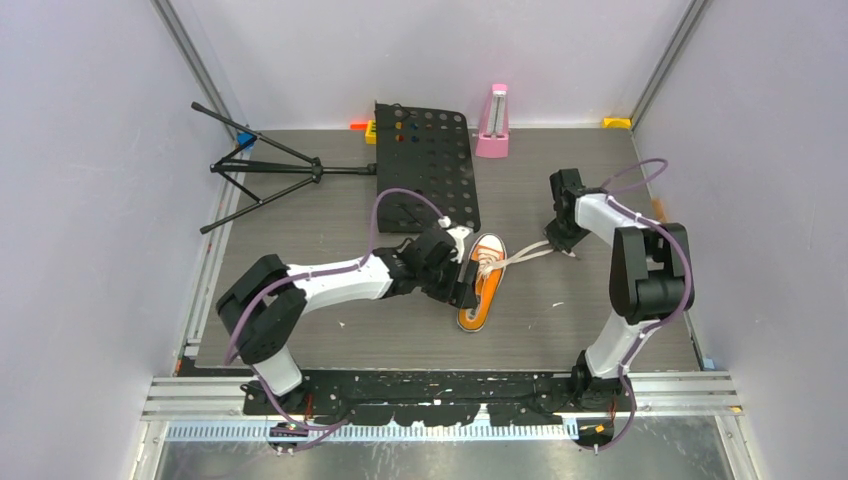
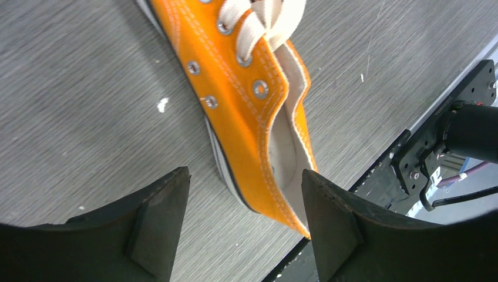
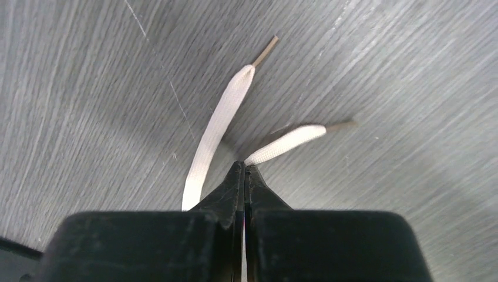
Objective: Tie the shoes
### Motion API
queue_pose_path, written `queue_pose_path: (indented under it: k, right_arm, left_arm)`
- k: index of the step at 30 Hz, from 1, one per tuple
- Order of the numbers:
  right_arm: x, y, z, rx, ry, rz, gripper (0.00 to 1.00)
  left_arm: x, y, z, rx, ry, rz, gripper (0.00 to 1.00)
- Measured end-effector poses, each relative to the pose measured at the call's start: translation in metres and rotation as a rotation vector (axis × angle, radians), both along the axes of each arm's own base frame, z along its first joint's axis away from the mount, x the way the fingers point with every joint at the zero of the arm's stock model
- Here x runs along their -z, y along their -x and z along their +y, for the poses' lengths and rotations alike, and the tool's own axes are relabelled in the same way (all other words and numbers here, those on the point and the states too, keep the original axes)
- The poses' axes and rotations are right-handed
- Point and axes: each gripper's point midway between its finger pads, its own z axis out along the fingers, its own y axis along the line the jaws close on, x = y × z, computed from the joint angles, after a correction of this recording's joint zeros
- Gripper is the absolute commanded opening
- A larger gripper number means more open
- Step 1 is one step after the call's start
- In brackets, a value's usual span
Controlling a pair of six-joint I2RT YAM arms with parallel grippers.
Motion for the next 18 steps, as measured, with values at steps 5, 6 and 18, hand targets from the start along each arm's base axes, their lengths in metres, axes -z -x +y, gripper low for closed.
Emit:
queue_pose_path:
  k: [5,6,18]
  right_arm:
    - [-0.043,0.012,-0.009,-0.030,0.047,-0.077,0.00]
    - [-0.059,0.016,-0.012,-0.035,0.061,-0.117,0.00]
    - [-0.180,0.054,-0.001,-0.226,0.040,-0.449,0.00]
  left_arm:
    - [0.005,0.006,-0.015,0.027,-0.027,0.025,0.38]
    - [0.007,0.007,-0.017,0.030,-0.035,0.032,0.31]
    - [0.013,0.018,-0.010,-0.054,-0.086,0.070,0.41]
